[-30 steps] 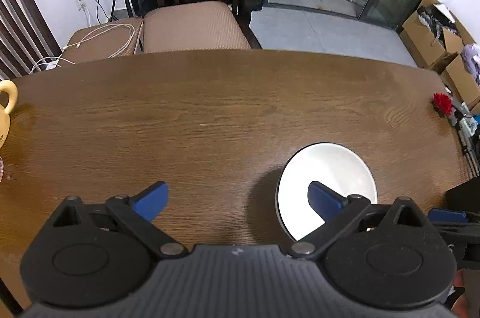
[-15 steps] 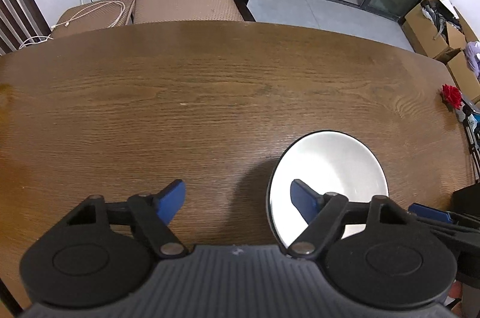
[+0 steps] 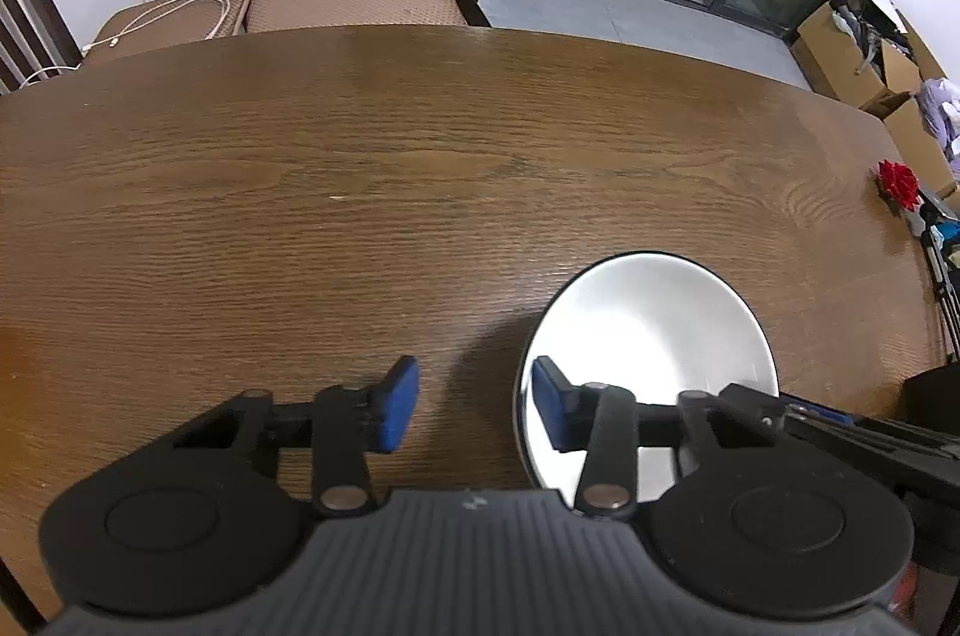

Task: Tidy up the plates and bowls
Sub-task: 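Lower both grippers onto the white bowl rim and close them on it, then lift the white bowl by its rim with both grippers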

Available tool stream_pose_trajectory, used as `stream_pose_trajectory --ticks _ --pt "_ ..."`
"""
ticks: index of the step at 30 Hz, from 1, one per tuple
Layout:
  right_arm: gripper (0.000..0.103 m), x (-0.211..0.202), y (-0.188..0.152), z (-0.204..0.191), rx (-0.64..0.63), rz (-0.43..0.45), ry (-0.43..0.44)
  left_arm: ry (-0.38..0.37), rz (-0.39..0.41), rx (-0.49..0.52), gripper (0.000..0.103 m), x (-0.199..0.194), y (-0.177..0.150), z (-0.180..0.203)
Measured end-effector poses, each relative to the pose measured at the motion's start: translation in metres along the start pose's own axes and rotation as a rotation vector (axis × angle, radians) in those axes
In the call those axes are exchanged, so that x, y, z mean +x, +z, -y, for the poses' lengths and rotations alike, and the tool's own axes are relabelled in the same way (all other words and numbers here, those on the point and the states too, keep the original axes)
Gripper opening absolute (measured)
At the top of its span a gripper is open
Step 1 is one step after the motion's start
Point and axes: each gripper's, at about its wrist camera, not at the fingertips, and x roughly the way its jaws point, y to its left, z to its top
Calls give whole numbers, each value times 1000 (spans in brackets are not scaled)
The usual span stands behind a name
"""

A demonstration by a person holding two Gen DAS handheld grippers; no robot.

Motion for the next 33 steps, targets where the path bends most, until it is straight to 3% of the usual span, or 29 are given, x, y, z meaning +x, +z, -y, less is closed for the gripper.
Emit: stream_pose_trajectory --ticks 4,7,33 --pt "9 2 -2 -4 2 5 11 -29 3 0 13 0 -2 6" --pt "5 3 -2 -6 -1 10 15 -29 0 9 7 0 -4 10" --pt "5 -5 -13 -7 11 15 -14 -13 5 30 8 -6 -10 18"
